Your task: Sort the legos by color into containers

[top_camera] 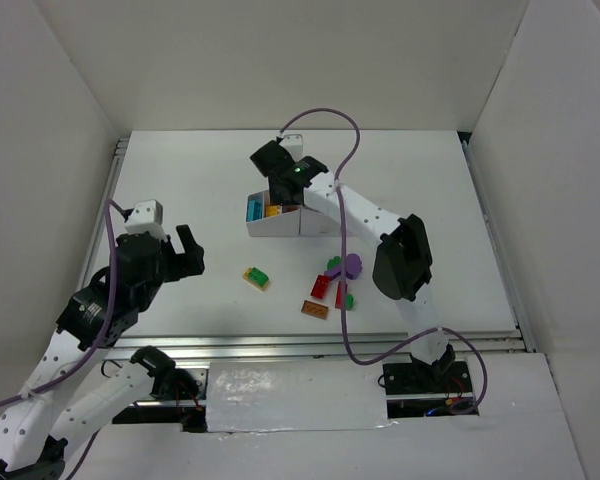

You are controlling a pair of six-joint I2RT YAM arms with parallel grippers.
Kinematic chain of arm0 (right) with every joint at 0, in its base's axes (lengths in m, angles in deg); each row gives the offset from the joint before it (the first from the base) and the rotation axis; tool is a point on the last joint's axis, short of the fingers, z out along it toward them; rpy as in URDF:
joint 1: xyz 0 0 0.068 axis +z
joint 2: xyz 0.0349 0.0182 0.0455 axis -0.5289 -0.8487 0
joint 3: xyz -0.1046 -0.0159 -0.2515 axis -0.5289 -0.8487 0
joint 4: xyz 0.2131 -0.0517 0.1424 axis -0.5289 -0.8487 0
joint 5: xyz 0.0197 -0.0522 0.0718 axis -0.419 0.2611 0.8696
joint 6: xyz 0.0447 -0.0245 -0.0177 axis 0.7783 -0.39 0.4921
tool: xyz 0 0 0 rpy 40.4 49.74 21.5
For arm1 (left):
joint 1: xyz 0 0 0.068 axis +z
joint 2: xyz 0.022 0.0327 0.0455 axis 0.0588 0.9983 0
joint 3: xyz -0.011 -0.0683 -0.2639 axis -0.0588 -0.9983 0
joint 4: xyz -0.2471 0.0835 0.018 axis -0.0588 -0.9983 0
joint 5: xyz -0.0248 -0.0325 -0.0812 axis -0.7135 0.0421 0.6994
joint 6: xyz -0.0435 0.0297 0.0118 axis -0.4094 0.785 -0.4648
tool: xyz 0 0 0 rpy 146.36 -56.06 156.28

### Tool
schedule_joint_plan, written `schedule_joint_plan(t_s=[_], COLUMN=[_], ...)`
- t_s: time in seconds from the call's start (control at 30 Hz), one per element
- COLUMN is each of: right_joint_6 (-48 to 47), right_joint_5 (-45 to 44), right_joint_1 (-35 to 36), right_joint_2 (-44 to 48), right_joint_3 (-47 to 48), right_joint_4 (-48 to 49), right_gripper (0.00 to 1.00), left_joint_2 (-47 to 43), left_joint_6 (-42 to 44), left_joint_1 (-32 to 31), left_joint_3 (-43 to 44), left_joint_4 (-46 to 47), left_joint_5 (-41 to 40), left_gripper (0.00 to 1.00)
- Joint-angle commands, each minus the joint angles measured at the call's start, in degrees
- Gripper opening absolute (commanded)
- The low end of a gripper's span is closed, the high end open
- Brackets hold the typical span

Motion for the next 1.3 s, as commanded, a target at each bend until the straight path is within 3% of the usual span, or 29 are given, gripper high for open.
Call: schedule_joint_plan(t_s=[0.0,0.17,0.23,0.43,0.57,0.87,1.27], right_joint_6=[1.0,-0.3,-5.0,-16.0,-15.4,-10.0,-13.9], right_joint_5=[-1.2,2.7,10.5,32.9,38.4,27.3,24.6], right_joint_1=[0.8,3.4,4.9,5.9,7.1,12.0,14.1], right_joint_2=[4.2,17.4,25.7,45.3,51.6,45.9,34.2], right_joint_3=[1.0,-7.9,-21.1,-47.6,-62.1,-70.9,-64.8], right_joint_4=[0.3,3.1,7.8,17.4,19.9,23.1,22.3], right_gripper=[0.57,0.6,0.64,0.71,0.75,0.74,0.76], left_joint_2=[-0.5,-0.3,-0.9,-2.2,-1.0,-0.2,0.6], left_joint_6=[1.5,1.3,0.7,0.4,0.4,0.6,1.2], left_joint_1=[0.2,0.1,0.2,0.1,0.3,0.3,0.2], left_joint_3=[-0.1,0.2,0.1,-0.3,0.1,-0.3,-0.3], left_joint_4=[2.9,2.5,2.1,2.5,2.0,2.5,2.8], left_joint_5=[0.4,-0.1,-0.9,-1.6,-1.6,-0.7,0.4], left_gripper=[1.0,1.0,1.0,1.0,0.99,0.99,1.0])
